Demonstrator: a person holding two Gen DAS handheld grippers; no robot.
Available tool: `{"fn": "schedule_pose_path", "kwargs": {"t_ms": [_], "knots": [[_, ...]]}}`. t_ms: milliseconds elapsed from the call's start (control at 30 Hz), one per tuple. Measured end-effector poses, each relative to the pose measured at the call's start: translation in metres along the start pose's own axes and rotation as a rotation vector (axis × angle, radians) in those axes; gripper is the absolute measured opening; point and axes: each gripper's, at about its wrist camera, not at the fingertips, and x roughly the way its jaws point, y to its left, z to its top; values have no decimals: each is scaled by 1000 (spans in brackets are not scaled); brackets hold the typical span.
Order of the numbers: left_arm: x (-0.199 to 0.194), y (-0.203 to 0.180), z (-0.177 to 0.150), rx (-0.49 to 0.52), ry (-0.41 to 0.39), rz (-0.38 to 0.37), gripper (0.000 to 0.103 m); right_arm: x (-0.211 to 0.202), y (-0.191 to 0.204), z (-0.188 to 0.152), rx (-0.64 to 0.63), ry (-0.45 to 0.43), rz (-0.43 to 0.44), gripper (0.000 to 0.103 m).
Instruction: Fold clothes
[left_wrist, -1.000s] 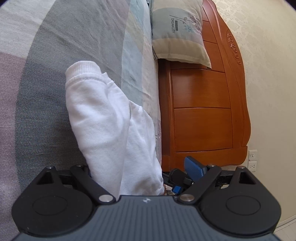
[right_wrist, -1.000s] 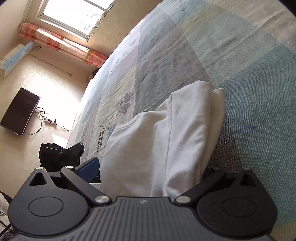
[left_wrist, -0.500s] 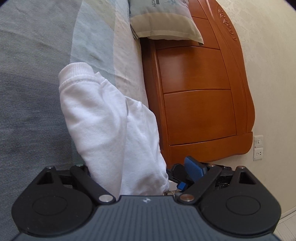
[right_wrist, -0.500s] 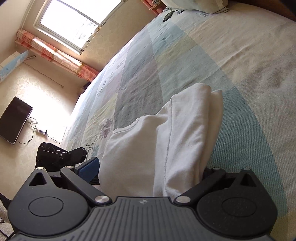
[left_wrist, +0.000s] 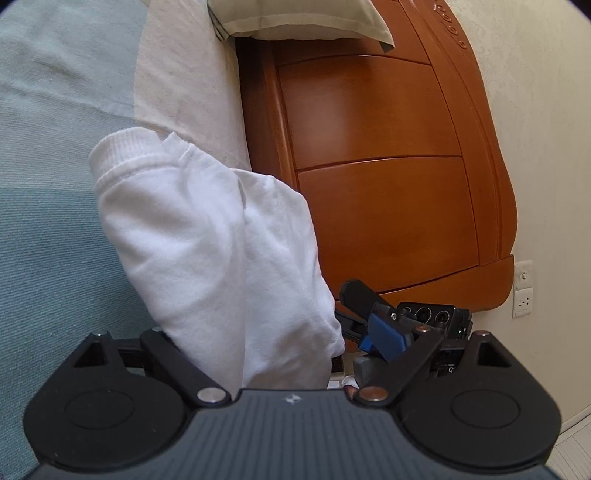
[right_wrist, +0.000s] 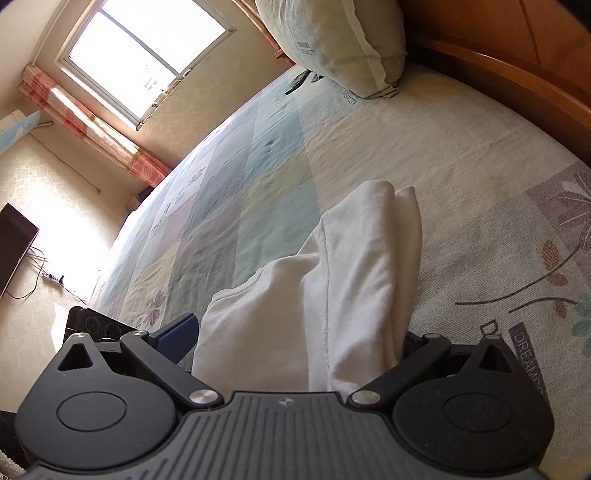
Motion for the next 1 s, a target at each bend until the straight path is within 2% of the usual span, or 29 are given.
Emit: {"fn": "schedule_pose_path", "kwargs": {"t_ms": [200, 333, 433, 500, 600, 667, 800, 1000], "knots": [[25, 13, 5, 5, 23, 10, 89, 2, -31, 18, 5, -13, -46, 103], [25, 25, 3, 24, 67, 64, 89, 10, -45, 17, 8, -3, -162, 103], [7, 26, 2, 50, 86, 87, 89, 12, -51, 10, -2, 9, -306, 103], [-16, 25, 2, 85, 83, 118, 89, 3, -51, 1, -16, -12, -405, 103], [-55, 21, 8, 133, 42, 170, 90, -16, -34, -15, -57, -92, -483, 103], [-75, 17, 17, 155, 12, 176, 91, -26, -18, -27, -98, -147, -520, 103], [-74, 23, 21, 81, 47, 127, 91, -16, 18, -47, -185, -183, -506, 103], [-31, 45, 31, -53, 85, 48, 92, 6, 38, -75, -131, -194, -454, 103]]}}
